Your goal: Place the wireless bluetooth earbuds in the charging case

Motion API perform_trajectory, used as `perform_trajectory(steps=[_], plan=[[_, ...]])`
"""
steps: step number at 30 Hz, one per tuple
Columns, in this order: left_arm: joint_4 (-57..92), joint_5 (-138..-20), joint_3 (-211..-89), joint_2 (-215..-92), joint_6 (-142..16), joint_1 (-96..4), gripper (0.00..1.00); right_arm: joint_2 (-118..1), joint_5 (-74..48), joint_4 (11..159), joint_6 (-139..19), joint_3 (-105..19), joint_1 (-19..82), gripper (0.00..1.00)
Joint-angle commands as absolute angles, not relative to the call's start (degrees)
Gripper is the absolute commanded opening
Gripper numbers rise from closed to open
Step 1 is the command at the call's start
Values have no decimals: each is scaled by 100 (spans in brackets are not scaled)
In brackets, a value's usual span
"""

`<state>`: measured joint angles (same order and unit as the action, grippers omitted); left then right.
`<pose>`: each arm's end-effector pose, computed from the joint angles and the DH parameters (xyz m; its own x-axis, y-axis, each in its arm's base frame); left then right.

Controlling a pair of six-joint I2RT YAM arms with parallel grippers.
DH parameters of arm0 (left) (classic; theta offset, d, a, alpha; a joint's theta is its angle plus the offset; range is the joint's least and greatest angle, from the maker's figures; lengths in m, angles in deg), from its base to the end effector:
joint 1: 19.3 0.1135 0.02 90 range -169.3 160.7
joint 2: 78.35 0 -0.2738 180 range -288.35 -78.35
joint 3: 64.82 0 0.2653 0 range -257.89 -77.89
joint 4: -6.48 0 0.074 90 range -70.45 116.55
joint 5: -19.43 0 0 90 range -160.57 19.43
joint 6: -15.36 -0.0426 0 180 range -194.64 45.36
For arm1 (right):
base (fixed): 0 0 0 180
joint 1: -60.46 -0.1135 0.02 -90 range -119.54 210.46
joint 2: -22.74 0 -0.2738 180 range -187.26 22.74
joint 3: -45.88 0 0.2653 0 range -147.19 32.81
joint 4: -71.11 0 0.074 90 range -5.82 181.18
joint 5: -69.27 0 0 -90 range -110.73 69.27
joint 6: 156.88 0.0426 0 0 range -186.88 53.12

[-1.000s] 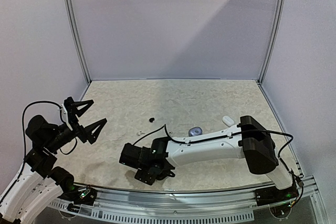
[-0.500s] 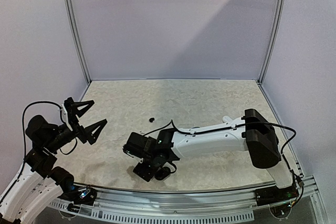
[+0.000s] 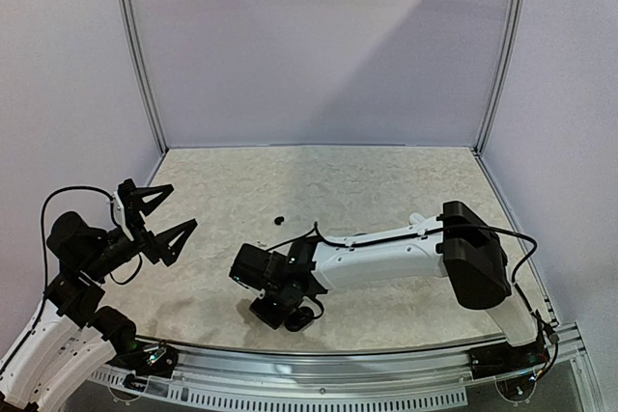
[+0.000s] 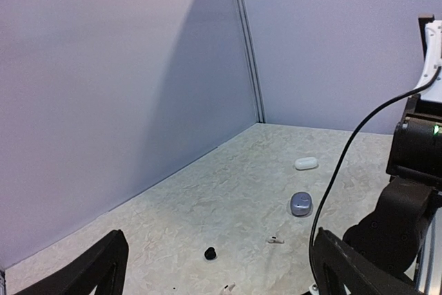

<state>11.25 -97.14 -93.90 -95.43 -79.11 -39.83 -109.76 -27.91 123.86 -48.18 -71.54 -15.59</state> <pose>0.1141 -0.0631 0.2632 0.1743 0.0091 -0.9846 0.7178 0.6833 0.1334 0.1269 0.4888 0.1387 -0.5165 -0.7599 -0.3945 -0.8297 0.5581 0.0113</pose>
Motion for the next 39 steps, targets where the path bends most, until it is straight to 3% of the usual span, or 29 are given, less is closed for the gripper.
perform_trajectory(steps=[1,10,13,18,23,29,34,39], plan=[[1112,-9730,-9335,-9487,-7874,-3907,95,-11127,-2702,12473,-4823,-7166,-1531,42],[1387,-9140,-9674,-9360,-6994,-3915,94,-10405,-3362,11713,-5396,-6693,-1534,30],[1909,-8962,-9868,-9282,-6152,-3909,94,-9681,-3791,10768,-6404,-6182,-1542,29],[2534,-9764,-9940,-9348,-4851,-3910,90,-8817,-4105,9200,-8900,-5764,-1542,25],[2587,-10183,-9996,-9274,-5069,-3911,89,-8958,-3962,8881,-10349,-6290,-1542,23],[2596,-10824,-10062,-9210,-5392,-3890,88,-9275,-3644,8875,-10958,-6847,-1542,21],[2462,-10913,-10026,-9482,-5162,-3891,82,-9433,-3467,9043,-11235,-7264,-1584,21],[1772,-10779,-9809,-9714,-4561,-3933,69,-9613,-3474,9101,-11415,-7546,-1633,21]])
